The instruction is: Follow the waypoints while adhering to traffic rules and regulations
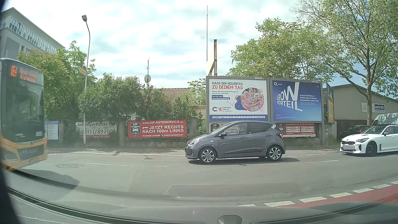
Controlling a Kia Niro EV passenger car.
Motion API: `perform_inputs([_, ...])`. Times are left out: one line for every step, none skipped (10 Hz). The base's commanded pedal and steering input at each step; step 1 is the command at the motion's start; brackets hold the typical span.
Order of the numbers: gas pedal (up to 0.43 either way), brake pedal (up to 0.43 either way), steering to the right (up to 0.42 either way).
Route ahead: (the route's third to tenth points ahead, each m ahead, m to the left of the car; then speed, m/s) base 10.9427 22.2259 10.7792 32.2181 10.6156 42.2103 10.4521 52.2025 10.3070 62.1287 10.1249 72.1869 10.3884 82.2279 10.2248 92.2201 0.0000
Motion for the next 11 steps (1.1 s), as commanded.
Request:
perform_inputs([0.000, 0.171, -0.211])
perform_inputs([0.000, 0.171, -0.210])
perform_inputs([0.000, 0.177, -0.211])
perform_inputs([0.000, 0.171, -0.210])
perform_inputs([0.000, 0.171, -0.210])
perform_inputs([0.000, 0.171, -0.210])
perform_inputs([0.000, 0.171, -0.210])
perform_inputs([0.000, 0.171, -0.210])
perform_inputs([0.000, 0.171, -0.211])
perform_inputs([0.000, 0.177, -0.210])
perform_inputs([0.000, 0.171, -0.211])
